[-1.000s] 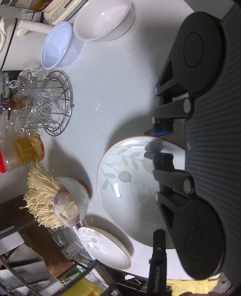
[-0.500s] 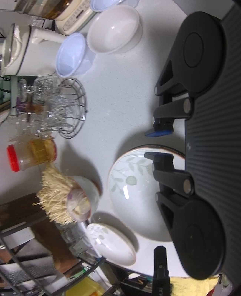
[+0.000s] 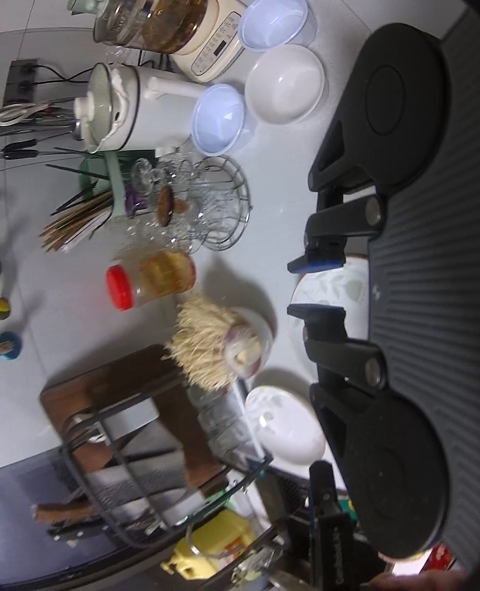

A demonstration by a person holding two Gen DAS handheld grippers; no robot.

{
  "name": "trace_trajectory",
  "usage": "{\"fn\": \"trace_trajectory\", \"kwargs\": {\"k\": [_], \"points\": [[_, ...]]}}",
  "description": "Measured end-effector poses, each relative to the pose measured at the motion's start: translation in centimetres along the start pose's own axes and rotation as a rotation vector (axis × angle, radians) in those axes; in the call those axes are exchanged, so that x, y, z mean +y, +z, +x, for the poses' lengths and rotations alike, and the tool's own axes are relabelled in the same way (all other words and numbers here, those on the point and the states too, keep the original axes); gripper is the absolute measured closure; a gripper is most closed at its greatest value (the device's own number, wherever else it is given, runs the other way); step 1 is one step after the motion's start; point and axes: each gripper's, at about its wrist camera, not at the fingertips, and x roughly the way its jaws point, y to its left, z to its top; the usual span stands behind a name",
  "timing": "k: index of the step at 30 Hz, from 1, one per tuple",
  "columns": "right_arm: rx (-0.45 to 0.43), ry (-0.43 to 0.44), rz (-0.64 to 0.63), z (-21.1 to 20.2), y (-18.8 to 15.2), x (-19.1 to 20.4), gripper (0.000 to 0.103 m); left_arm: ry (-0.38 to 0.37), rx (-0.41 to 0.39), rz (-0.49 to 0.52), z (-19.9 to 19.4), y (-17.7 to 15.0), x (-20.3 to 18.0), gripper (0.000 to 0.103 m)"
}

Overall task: Organize plates and bowls
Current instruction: 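Withdraw both grippers and move toward the other leaf-pattern plate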

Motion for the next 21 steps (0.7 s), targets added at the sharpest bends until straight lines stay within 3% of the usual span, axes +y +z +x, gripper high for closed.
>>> {"fn": "trace_trajectory", "kwargs": {"k": [10,21], "points": [[-0.010,0.054,-0.030,-3.5,-0.4,1.2,0.081,0.021,-0.059,-0.032,-4.1,-1.1,-0.8,0.059],[0.062,0.119,-0.080,-3.0,-1.9,1.8,0.081,0.061,-0.048,-0.147,-4.9,-3.3,0.0,0.059]]}}
